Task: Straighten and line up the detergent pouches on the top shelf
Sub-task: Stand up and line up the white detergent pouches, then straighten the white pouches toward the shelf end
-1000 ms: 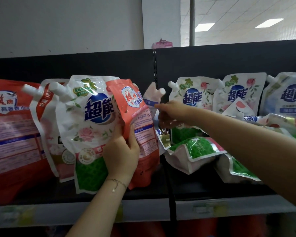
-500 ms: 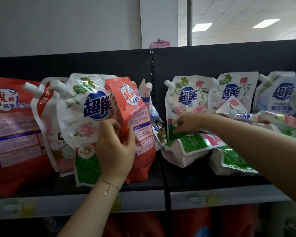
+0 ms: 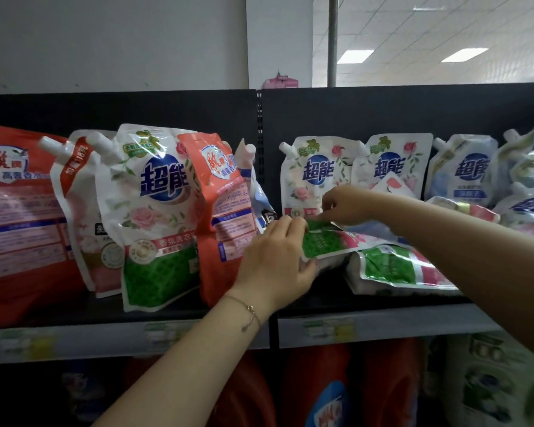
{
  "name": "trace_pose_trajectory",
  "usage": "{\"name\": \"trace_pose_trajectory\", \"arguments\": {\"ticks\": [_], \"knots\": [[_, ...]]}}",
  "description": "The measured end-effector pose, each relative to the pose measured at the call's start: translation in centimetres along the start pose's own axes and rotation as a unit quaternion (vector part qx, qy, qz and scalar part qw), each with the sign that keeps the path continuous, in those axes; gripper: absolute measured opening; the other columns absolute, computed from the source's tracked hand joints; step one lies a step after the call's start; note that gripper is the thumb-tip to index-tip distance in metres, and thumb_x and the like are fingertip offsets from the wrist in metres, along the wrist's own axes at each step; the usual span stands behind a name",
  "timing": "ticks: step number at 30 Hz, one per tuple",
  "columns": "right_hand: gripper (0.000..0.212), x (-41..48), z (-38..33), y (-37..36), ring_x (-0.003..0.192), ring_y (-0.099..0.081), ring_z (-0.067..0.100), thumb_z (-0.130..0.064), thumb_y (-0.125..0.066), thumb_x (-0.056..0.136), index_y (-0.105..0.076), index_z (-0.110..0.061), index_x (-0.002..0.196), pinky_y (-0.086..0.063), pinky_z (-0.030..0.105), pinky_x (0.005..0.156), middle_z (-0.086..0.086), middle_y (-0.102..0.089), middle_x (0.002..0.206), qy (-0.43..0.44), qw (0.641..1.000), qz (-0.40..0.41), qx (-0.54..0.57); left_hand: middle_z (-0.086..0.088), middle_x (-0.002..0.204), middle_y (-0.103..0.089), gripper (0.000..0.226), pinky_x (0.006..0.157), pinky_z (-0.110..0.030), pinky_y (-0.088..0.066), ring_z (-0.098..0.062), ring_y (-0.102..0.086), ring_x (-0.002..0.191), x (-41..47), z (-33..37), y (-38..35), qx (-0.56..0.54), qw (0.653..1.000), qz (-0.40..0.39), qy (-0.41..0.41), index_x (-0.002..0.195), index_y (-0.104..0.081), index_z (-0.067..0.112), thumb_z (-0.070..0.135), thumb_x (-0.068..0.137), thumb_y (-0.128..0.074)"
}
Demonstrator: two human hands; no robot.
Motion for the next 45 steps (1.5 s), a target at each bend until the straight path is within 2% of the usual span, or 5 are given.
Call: {"name": "trace_pose_trajectory", "arguments": {"ticks": [4, 13, 18, 25, 45], "knots": [[0.021, -2.0, 1.4, 0.4, 0.076, -0.050, 0.014, -0.033, -0.051, 0.096, -0.055, -0.014, 0.088, -0.041, 0.024, 0.070, -0.002, -0.054, 0.080, 0.007, 0.999, 0.028, -0.012, -0.006, 0.124, -0.050, 0.047, 0.095, -0.039, -0.036, -0.026, -0.045, 0.115, 2.0, 2.2, -4.2, 0.147, 0.981, -0.127, 0.002, 0.125, -0.046, 0.013, 0.036, 0.086, -0.055], [0.020, -6.3, 5.1, 3.7, 0.072, -0.057, 0.021, -0.021, -0.047, 0.095, -0.062, -0.012, 0.085, -0.048, 0.031, 0.065, 0.003, -0.061, 0.080, -0.051, 0.985, 0.158, 0.039, 0.000, 0.054, -0.058, 0.010, 0.048, -0.025, -0.044, -0.021, -0.056, 0.043, 5.0, 3.5, -6.7, 0.261, 0.961, -0.088, -0.030, 0.057, -0.066, 0.016, 0.015, 0.049, -0.073], [0.017, -8.0, 6.9, 4.1, 0.068, -0.057, 0.019, -0.021, -0.050, 0.094, -0.059, -0.016, 0.080, -0.043, 0.026, 0.060, 0.000, -0.060, 0.076, -0.053, 0.978, 0.190, 0.072, -0.005, 0.110, -0.062, 0.020, 0.087, -0.041, -0.042, -0.029, -0.059, 0.104, 5.8, 1.4, -6.5, 0.183, 0.976, -0.115, -0.011, 0.113, -0.056, 0.015, 0.017, 0.095, -0.047], [0.018, -8.3, 7.9, -1.0, 0.082, -0.060, 0.016, -0.031, -0.057, 0.094, -0.048, -0.022, 0.107, -0.054, 0.028, 0.069, 0.000, -0.059, 0.097, -0.050, 0.992, -0.003, 0.117, -0.008, 0.096, -0.066, 0.018, 0.080, -0.044, -0.045, -0.032, -0.058, 0.095, 6.9, -1.4, -4.5, 0.022, 0.997, -0.033, 0.069, 0.101, -0.062, 0.020, 0.020, 0.097, -0.045], [0.026, -0.4, -1.5, 12.4, 0.107, -0.047, 0.018, -0.042, -0.048, 0.097, -0.063, -0.034, 0.117, -0.037, 0.033, 0.087, -0.005, -0.055, 0.112, 0.077, 0.903, 0.398, -0.145, -0.001, 0.080, -0.065, 0.037, 0.065, -0.042, -0.053, -0.020, -0.062, 0.072, 4.2, -5.3, -0.5, -0.220, 0.904, 0.199, 0.308, 0.083, -0.063, 0.013, 0.040, 0.099, -0.043]]}}
Point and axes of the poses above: each hand's wrist, its own x-axis towards the middle knuckle, its own y-axis out of the back of the hand, z = x × y, the point moved 6 cm from there along x, towards the middle knuckle
